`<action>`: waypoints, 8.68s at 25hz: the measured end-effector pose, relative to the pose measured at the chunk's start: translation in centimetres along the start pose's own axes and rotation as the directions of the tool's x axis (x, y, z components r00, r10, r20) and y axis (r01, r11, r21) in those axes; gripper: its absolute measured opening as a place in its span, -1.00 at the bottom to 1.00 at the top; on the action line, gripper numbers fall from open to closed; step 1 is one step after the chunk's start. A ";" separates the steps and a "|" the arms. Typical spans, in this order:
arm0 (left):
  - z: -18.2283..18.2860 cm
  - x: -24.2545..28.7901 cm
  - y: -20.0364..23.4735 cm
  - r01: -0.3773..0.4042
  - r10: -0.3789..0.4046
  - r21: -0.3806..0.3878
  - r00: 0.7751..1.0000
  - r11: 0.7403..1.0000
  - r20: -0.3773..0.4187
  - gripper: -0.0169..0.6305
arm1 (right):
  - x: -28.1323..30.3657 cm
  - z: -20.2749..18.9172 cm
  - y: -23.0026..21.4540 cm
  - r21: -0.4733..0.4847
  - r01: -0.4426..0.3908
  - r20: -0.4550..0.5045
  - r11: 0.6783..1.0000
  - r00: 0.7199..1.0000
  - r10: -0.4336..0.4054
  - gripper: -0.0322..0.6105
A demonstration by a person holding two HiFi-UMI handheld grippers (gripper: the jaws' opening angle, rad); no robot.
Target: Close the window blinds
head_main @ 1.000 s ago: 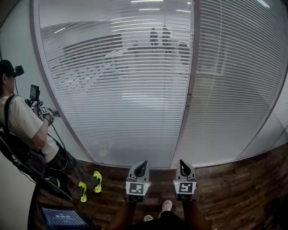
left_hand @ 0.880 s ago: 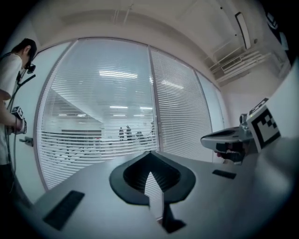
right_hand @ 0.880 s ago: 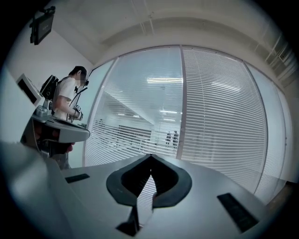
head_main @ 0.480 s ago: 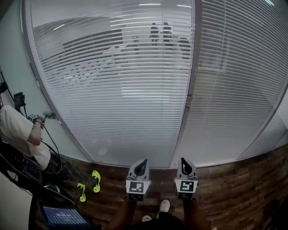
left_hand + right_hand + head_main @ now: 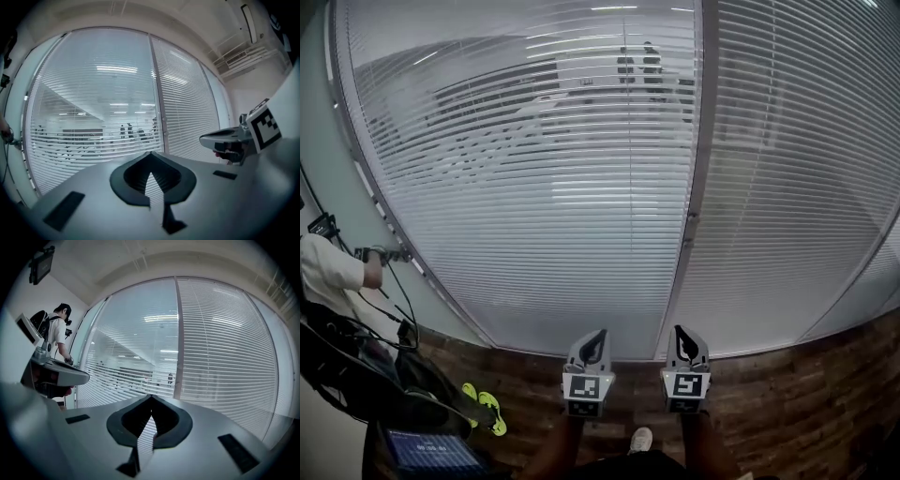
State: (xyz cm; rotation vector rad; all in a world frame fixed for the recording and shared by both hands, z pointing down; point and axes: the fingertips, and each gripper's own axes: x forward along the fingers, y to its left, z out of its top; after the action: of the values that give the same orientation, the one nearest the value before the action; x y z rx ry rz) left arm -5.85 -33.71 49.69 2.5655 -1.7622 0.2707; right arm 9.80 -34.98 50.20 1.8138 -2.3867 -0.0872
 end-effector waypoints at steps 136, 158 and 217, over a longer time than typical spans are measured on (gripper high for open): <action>0.3 7.2 1.1 0.078 -0.076 -0.011 0.989 0.997 0.127 -0.97 | 6.7 5.6 -8.1 -0.071 0.117 0.132 0.991 0.985 -0.107 -0.41; -0.3 6.9 -0.5 0.101 -0.100 -0.004 0.991 0.995 0.090 -0.97 | 7.8 5.7 -7.8 0.075 0.116 0.060 0.990 0.991 -0.120 -0.53; -0.6 6.1 -0.6 0.105 -0.104 -0.004 0.991 0.994 0.086 -0.97 | 7.8 6.7 -7.4 -0.104 0.137 0.081 0.985 0.988 -0.129 -0.52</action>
State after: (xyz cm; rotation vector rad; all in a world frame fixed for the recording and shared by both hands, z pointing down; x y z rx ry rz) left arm -3.21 -39.11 51.24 2.6907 -1.6430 0.1520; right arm 13.78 -44.75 43.25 1.9490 -2.2556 -0.2988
